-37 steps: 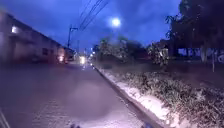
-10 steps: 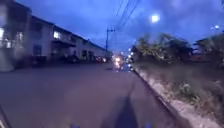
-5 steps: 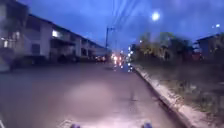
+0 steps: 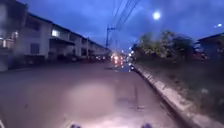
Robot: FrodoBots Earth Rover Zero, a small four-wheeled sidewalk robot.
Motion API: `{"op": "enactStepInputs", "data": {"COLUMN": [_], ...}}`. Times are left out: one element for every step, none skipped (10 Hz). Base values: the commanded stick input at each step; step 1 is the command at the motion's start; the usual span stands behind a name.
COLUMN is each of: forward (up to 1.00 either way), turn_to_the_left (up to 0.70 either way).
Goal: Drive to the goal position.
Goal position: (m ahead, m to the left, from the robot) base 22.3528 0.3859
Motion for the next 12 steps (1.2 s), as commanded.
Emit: {"op": "enactStepInputs", "data": {"forward": [0.5,0.5,0.5,0.5,0.5,0.5,0.5,0.5,0.5,0.5,0.5,0.5], "turn_to_the_left": [0.0,0.0,0.0,0.0,0.0,0.0,0.0,0.0,0.0,0.0,0.0,0.0]}}
